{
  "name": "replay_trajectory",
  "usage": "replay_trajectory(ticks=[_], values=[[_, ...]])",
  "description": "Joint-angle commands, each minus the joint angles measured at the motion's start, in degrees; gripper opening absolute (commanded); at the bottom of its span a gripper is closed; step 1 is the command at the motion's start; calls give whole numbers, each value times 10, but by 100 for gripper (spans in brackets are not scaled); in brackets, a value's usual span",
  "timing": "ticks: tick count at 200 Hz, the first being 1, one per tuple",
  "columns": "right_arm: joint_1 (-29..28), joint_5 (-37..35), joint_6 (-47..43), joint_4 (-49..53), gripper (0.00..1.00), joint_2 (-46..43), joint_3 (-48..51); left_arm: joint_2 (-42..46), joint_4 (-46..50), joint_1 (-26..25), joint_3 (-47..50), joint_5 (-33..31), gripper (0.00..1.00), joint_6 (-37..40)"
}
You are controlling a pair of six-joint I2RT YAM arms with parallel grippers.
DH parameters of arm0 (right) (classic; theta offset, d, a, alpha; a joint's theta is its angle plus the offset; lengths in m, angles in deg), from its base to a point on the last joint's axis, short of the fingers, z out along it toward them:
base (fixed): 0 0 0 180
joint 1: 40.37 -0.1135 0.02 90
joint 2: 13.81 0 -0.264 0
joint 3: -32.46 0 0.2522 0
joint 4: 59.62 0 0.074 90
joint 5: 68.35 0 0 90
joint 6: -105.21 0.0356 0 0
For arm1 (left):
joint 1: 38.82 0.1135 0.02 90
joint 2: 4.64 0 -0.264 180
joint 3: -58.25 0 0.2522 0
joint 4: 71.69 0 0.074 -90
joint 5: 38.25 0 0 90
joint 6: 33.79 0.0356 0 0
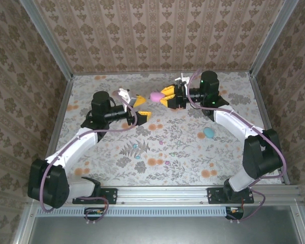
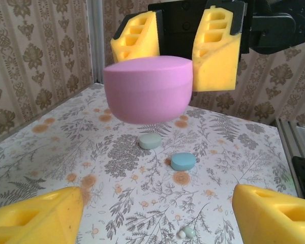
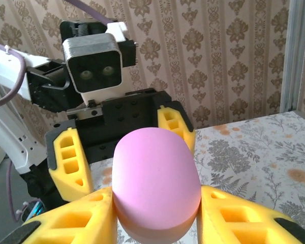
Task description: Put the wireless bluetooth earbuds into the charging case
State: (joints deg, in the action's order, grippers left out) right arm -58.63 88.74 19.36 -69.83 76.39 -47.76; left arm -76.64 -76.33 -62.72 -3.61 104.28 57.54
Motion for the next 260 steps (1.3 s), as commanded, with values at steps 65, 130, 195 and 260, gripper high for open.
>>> replay_trajectory(ticks=[65,130,195,260], values=[[-15,11,-105,50,40,-28,-10,-16,-57,-18,-28,66,68,44],[-21,22,-123,49,40,-31,-4,-32,-106,-18,-34,54,65,5],[-24,16,-141,41,40,-34,4,-44,-135,-36,-38,63,57,-29],[-25,15,-139,31,40,-34,7,-52,-171,-37,-34,65,43,-65]])
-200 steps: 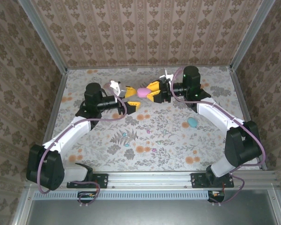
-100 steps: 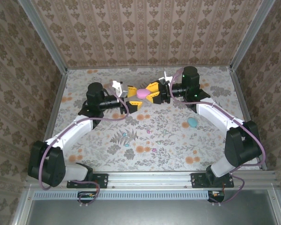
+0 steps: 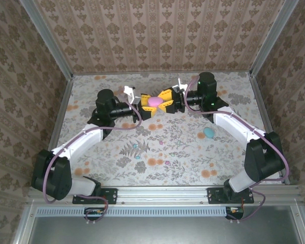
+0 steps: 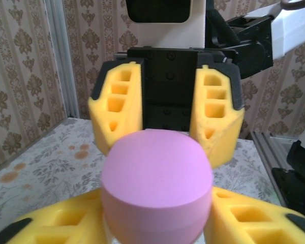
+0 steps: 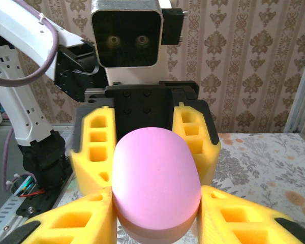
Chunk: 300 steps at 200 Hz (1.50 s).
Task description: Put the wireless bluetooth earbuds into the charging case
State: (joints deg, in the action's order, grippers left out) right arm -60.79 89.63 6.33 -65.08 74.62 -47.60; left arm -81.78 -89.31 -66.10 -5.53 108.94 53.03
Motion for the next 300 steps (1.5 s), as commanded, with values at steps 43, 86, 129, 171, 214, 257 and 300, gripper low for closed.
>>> replay_trajectory(ticks=[43,86,129,171,214,257,300], values=[[-4,3,-6,-23,41,-17,8,-2,-52,-4,-16,21,45,-28],[-3,-1,-3,-25,40,-17,6,-1,-53,-5,-17,23,48,-27],[-4,-4,-1,-29,40,-15,7,0,-52,-6,-17,20,49,-25],[-4,-6,0,-34,40,-15,10,0,-52,-6,-17,20,46,-27],[-4,-13,0,-36,42,-16,10,1,-51,-7,-18,21,42,-28],[-3,-28,1,-30,45,-16,13,1,-50,-8,-17,15,37,-28],[-2,-59,1,-21,56,-29,17,7,-64,-13,-5,-4,34,-34]])
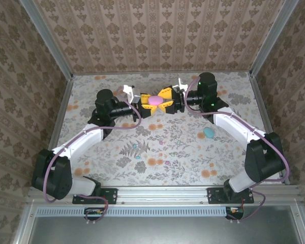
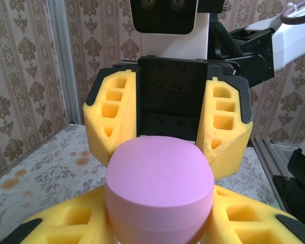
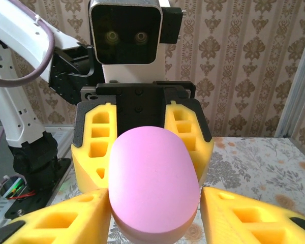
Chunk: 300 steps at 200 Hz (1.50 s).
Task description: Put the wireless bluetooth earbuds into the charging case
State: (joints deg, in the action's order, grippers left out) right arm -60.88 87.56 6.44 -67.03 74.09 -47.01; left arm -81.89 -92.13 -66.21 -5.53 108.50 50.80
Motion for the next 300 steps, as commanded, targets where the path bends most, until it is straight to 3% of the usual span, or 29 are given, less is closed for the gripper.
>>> replay_trajectory(ticks=[1,70,145,300], values=[[-2,-39,0,-2,56,-24,11,10,-37,-11,-5,-1,34,-12],[1,-66,29,43,64,-62,22,21,-83,-14,27,-42,32,-36],[1,-90,17,93,65,-73,18,22,-101,-27,36,-55,32,-44],[4,-104,72,72,65,-66,-6,27,-62,-37,30,-50,32,-15]])
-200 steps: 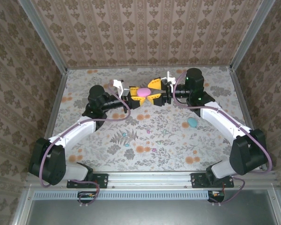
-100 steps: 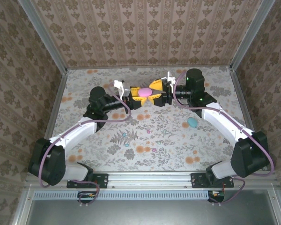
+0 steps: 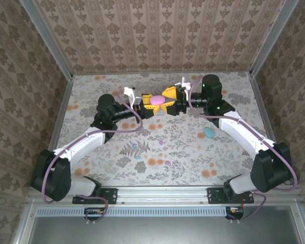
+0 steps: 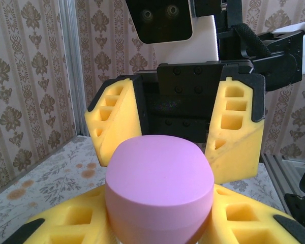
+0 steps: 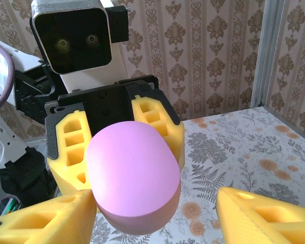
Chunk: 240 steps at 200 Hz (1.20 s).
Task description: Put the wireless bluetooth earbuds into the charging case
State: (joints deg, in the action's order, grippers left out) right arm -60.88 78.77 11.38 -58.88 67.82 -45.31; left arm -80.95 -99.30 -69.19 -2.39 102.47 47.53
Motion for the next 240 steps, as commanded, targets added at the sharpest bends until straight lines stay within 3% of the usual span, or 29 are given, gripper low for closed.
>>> replay_trajectory(ticks=[1,78,120,137,211,240], values=[[4,-15,23,-10,65,-3,-23,18,10,-7,-2,10,32,18],[5,-28,41,-5,67,3,-35,19,13,-10,-1,7,32,23],[5,-74,103,41,67,21,-73,19,13,-14,-1,-1,32,27],[6,-61,130,58,68,28,-90,19,15,-14,0,-7,32,30],[7,-53,288,130,70,13,-123,29,-5,-15,25,-102,33,60],[7,-56,310,168,71,-2,-115,31,-28,-15,35,-126,33,60]])
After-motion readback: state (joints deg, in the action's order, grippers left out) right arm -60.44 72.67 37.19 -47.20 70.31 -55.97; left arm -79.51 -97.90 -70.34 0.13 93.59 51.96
